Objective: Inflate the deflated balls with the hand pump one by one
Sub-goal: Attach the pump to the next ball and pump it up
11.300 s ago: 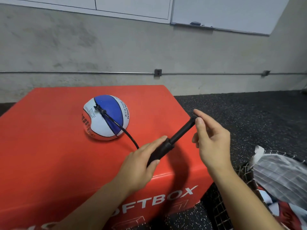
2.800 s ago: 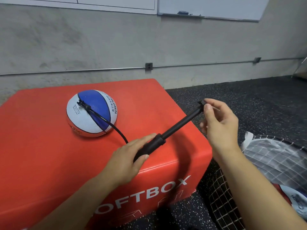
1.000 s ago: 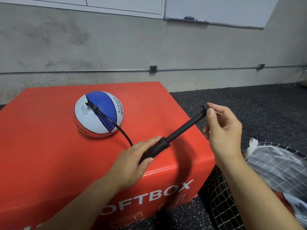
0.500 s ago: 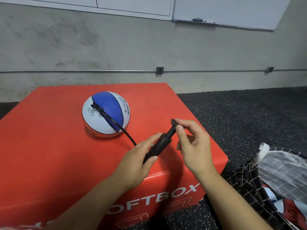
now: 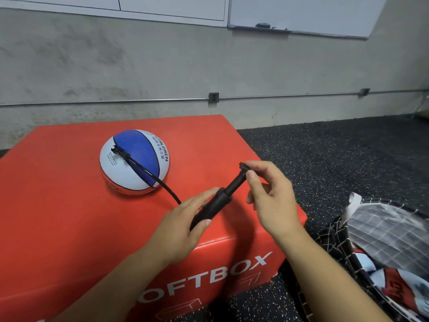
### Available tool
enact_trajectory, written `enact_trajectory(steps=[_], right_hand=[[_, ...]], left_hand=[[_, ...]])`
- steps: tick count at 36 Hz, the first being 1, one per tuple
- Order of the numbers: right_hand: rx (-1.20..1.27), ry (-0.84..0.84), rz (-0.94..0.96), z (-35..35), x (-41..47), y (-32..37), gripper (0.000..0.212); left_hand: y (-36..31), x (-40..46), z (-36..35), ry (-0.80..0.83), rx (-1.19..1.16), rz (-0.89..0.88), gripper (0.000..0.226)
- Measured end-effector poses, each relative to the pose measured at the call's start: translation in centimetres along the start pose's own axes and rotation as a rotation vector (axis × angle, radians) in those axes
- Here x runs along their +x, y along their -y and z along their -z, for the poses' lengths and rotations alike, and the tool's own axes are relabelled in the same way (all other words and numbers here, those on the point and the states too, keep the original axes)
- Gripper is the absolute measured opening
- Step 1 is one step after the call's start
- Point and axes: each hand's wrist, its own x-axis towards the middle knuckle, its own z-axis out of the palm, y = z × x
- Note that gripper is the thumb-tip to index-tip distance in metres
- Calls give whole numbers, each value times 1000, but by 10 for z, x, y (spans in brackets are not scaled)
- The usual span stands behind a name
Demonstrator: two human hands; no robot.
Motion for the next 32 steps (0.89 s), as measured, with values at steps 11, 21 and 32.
enact_trajectory(steps=[11,21,32], right_hand=[[68,-158,-24,46,19,5,18],[97,-199,-7,52,23,16,14],[51,-117,124,13,19,30,17]], left_hand=[[-3,2,-5,33,122,-33,74],[-2,2,-3,42,105,-39,73],[4,-6,4,17,-73,25,75]])
